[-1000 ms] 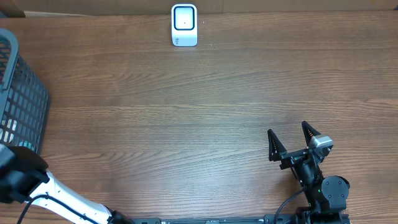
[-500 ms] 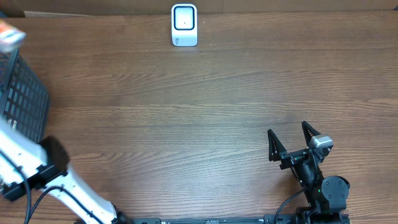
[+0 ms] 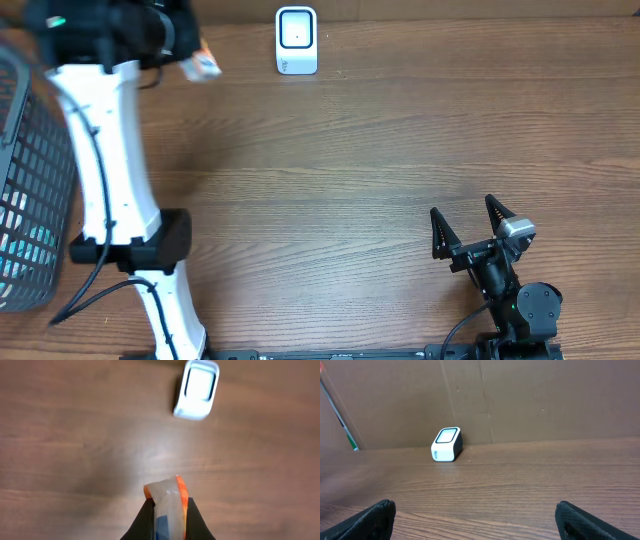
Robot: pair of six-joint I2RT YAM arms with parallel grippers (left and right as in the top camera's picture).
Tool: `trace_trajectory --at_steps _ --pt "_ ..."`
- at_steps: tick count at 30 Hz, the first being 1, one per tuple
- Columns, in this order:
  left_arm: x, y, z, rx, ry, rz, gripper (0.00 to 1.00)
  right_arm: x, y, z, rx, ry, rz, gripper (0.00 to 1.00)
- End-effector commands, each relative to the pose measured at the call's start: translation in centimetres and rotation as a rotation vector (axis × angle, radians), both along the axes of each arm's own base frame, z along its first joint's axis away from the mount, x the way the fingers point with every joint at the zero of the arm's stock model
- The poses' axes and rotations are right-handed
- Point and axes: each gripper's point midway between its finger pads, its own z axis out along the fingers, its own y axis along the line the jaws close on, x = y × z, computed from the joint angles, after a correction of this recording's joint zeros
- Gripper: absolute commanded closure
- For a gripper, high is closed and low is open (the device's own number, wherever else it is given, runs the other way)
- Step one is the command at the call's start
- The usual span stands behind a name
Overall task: Scan the item barcode
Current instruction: 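Carry the orange snack bar to the table center and release it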
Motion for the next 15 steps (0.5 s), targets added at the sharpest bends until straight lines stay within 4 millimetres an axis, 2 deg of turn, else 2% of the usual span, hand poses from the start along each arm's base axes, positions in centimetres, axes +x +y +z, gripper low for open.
trace_trajectory --at_steps 1,6,15 --pt "-0.3 -0.9 -3.0 0.096 0.093 -0.029 0.96 0.0 -0.1 -0.2 0.002 -0.002 -0.005 0.00" --pt "-0.2 -2.7 -7.4 0.110 0.206 -0.071 0.96 0.0 -0.1 -0.2 0.002 -0.002 -0.005 0.00" --pt "0.4 -3.3 -13.2 0.120 0.306 -0.086 0.96 0.0 -0.1 -0.2 0.002 -0.002 -0.005 0.00"
